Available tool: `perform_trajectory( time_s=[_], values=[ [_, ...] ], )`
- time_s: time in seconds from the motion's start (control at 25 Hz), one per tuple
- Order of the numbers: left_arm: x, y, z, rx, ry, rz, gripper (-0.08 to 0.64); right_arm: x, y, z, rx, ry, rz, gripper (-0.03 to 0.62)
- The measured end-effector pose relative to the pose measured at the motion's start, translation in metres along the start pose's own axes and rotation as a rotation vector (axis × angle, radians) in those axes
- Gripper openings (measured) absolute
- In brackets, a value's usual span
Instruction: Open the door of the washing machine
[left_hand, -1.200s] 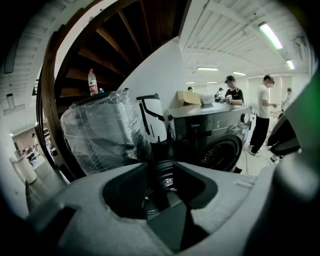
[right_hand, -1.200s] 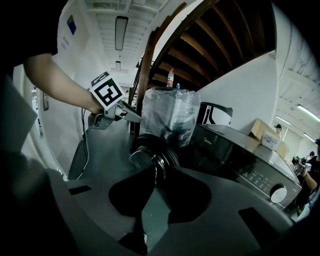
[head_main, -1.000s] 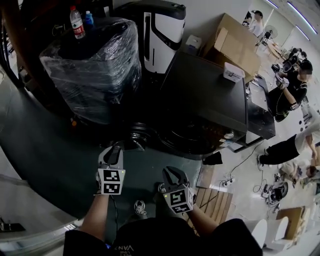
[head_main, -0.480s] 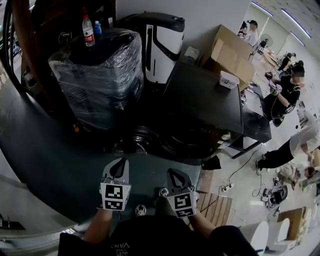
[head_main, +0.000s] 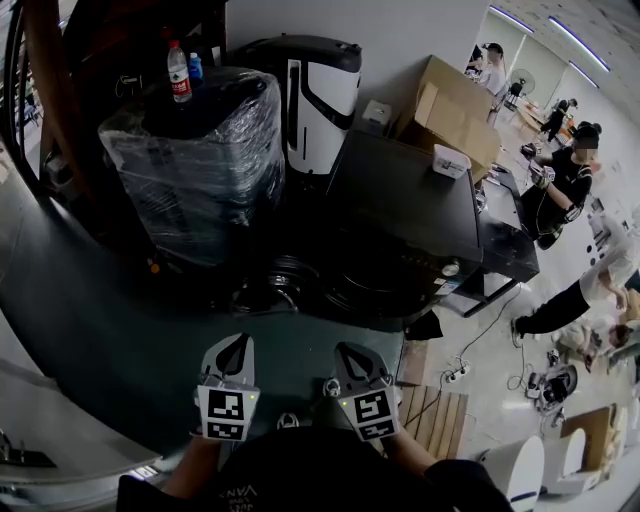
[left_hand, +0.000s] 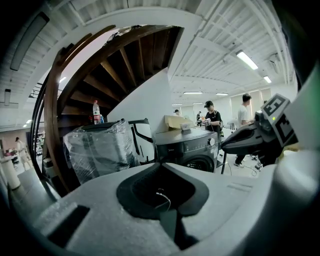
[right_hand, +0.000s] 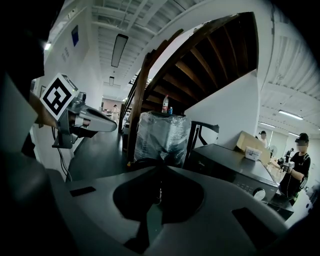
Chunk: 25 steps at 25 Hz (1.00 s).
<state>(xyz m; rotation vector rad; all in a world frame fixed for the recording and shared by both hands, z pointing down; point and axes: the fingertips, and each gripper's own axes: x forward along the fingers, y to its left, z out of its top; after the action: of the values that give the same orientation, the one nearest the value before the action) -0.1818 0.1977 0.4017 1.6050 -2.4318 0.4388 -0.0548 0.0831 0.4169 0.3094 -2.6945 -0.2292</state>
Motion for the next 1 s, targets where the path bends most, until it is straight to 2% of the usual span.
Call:
perform_trajectory(
  time_s=[0.44, 0.68, 1.0],
  values=[
    [-0.034, 0.004, -0.013, -0.048, 0.003, 0.027, 0.018, -0.005, 0.023, 0.014, 0.046, -0.029, 0.031, 0.003],
    [-0.035, 0.006, -0.018, -0.019, -0.026, 0.030, 0.018, -0.004, 0.030, 0.013, 0.059, -0.030, 0.045, 0.003],
    [-0.034, 0.010, -0.025, -0.047, 0.010, 0.037, 0.018, -0.002, 0.030, 0.008, 0.076, -0.019, 0.052, 0.003]
  ],
)
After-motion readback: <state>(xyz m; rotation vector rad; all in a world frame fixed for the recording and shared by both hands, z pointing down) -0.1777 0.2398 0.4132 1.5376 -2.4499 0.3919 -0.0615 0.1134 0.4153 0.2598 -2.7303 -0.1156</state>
